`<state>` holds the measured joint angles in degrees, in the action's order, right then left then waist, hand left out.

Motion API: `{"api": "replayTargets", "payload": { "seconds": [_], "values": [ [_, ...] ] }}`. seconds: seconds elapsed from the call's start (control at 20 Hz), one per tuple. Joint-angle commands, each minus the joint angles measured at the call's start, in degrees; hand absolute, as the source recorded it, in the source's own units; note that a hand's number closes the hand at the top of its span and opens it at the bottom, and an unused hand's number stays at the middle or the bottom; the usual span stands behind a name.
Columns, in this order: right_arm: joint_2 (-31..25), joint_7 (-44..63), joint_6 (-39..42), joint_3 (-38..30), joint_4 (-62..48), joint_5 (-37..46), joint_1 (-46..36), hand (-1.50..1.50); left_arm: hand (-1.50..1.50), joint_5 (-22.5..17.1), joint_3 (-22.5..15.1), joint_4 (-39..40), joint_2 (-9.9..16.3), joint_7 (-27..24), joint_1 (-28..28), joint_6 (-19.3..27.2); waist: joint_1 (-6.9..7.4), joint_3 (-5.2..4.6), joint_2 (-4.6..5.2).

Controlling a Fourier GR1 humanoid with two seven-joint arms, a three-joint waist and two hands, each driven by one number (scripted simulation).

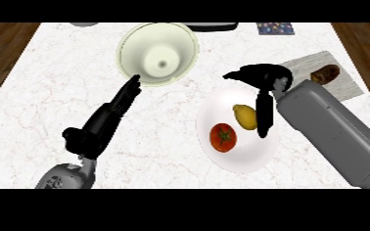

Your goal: Pick the lemon from the plate and place it in the bowl

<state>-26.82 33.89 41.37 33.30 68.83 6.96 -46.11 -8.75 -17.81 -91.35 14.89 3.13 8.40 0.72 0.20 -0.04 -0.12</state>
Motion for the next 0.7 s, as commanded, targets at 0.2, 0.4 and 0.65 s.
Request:
{"api": "replayTargets", "payload": {
  "seconds": [0.2,0.4,0.65],
  "values": [
    [2.0,-2.2,-2.2,-0.4,6.8,11.2,8.6,-1.5,0.0,2.9,1.1,1.0,-1.6,-3.9,-3.2,-2.0,-0.07,0.04,0.09],
    [3.2,-7.4,-5.1,-1.4,3.9,17.5,9.9,-1.5,0.0,2.1,2.8,-1.4,-1.6,1.5,-0.1,-3.5,0.13,0.06,0.15],
    [-0.7,-10.3,-7.7,-3.4,12.2,21.2,17.4,-1.5,0.0,2.5,3.6,-5.2,-1.4,3.8,-3.3,-3.6,-0.18,0.06,-0.02]
  ]
}}
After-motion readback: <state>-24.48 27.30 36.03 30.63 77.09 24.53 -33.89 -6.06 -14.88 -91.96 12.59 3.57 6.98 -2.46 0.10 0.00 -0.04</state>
